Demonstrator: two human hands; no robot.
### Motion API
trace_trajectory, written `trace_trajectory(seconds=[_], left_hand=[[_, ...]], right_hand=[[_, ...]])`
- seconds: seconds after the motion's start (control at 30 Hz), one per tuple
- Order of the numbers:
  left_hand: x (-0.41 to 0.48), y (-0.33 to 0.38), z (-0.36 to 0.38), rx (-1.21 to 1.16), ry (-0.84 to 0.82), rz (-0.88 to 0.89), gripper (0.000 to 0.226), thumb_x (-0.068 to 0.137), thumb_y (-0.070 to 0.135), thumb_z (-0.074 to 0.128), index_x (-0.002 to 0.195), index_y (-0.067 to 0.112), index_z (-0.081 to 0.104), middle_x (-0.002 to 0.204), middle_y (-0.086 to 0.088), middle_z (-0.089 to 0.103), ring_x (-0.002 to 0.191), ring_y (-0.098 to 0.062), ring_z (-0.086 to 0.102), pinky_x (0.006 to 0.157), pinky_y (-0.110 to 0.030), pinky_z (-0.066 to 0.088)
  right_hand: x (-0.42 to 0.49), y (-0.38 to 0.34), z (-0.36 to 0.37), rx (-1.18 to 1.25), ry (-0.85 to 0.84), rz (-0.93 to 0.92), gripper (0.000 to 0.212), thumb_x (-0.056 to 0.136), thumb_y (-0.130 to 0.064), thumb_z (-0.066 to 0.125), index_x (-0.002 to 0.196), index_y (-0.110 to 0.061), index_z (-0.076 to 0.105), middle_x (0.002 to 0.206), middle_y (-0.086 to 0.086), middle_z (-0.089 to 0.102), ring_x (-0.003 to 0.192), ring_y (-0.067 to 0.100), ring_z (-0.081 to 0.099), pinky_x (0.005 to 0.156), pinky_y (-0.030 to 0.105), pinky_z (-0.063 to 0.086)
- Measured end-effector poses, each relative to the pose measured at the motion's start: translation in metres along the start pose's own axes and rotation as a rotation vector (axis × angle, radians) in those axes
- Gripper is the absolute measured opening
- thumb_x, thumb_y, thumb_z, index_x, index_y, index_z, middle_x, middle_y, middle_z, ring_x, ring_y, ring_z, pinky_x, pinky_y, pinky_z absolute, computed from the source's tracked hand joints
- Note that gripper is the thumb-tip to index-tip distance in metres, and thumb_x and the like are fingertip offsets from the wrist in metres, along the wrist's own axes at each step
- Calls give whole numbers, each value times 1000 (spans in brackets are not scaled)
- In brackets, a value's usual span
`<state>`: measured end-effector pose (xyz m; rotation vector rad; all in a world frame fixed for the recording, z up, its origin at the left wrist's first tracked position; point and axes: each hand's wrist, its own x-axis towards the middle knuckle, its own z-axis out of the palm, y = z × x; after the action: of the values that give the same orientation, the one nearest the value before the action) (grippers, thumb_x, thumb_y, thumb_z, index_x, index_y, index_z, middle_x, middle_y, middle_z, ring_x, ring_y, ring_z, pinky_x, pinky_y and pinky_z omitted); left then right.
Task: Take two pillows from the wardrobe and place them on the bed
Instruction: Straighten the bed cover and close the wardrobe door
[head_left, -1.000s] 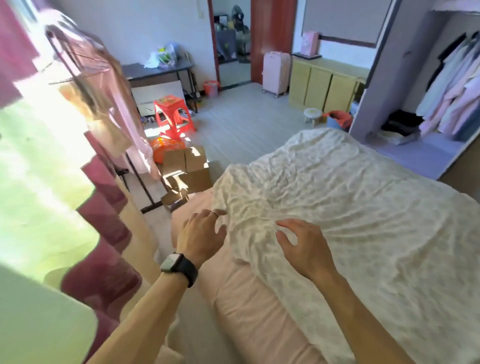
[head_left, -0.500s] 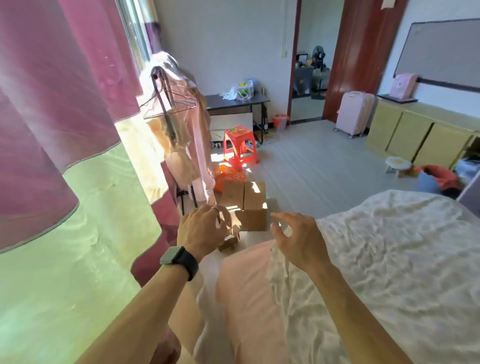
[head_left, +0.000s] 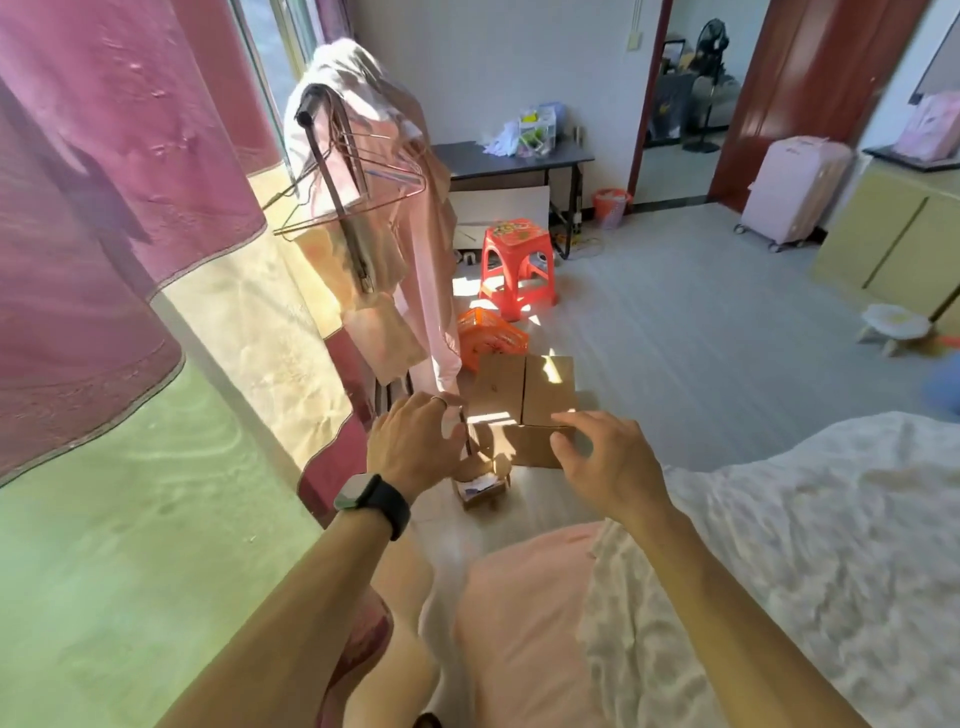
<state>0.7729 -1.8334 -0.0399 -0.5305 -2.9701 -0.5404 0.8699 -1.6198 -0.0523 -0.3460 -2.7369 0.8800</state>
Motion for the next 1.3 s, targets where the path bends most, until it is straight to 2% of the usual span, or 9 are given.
trace_trajectory(seconds=[0.13, 0.27, 0.4, 0.6, 0.67, 0.8, 0.97, 1.1, 1.3], left_hand=[[59, -31, 21, 1, -71, -9, 37, 91, 39, 53, 127, 37, 58, 132, 7, 60, 118, -23, 56, 95, -46, 50], [125, -58, 38, 26, -102, 38, 38, 91, 37, 52, 129, 34, 57, 125, 4, 63, 115, -23, 56, 96, -44, 47], [188, -78, 58, 19, -172, 84, 39, 91, 37, 52, 130, 33, 57, 132, 5, 60, 123, -23, 52, 102, -43, 42], [262, -65, 102, 8, -291, 170, 39, 91, 33, 52, 130, 32, 58, 133, 2, 60, 121, -25, 54, 101, -44, 43], [285, -50, 117, -2, -341, 208, 36, 92, 35, 54, 128, 34, 59, 132, 3, 60, 120, -24, 54, 100, -47, 45], [338, -8, 147, 10, -398, 318, 39, 91, 35, 52, 130, 33, 57, 132, 1, 59, 122, -26, 52, 101, -47, 43], [420, 78, 195, 0, -443, 478, 42, 88, 35, 51, 128, 32, 58, 129, -1, 60, 120, -27, 53, 100, -42, 39], [504, 171, 238, -14, -477, 573, 39, 91, 33, 52, 130, 33, 57, 133, 0, 58, 122, -27, 53, 102, -41, 41], [624, 335, 277, -28, -517, 717, 39, 94, 36, 50, 132, 36, 55, 135, 3, 57, 123, -26, 50, 101, -39, 39]], right_hand=[[59, 2, 35, -9, -18, 25, 30, 95, -38, 58, 124, -35, 69, 129, -9, 67, 119, 23, 53, 98, 36, 45], [121, 3, 70, 4, -21, 72, 30, 96, -38, 58, 123, -34, 69, 129, -8, 67, 119, 22, 54, 98, 35, 45], [175, 11, 102, 24, -21, 146, 30, 96, -38, 59, 124, -34, 69, 131, -9, 66, 121, 22, 53, 97, 33, 44], [229, 50, 118, 11, -40, 253, 32, 96, -39, 57, 126, -32, 68, 129, -5, 67, 121, 27, 55, 100, 41, 48], [243, 68, 115, 2, -22, 298, 32, 96, -39, 58, 125, -31, 68, 129, -3, 67, 119, 29, 57, 98, 40, 49], [275, 105, 101, -9, 81, 390, 28, 93, -34, 64, 119, -27, 72, 123, 2, 71, 113, 34, 62, 98, 38, 47], [331, 171, 72, -29, 165, 504, 29, 93, -34, 64, 118, -24, 73, 124, 3, 71, 116, 29, 63, 103, 36, 45], [391, 242, 27, -23, 221, 626, 30, 93, -34, 64, 121, -25, 72, 128, 1, 69, 122, 28, 59, 105, 37, 45], [473, 347, -83, -73, 371, 728, 29, 93, -32, 64, 120, -27, 73, 129, -4, 69, 125, 23, 59, 106, 35, 44]])
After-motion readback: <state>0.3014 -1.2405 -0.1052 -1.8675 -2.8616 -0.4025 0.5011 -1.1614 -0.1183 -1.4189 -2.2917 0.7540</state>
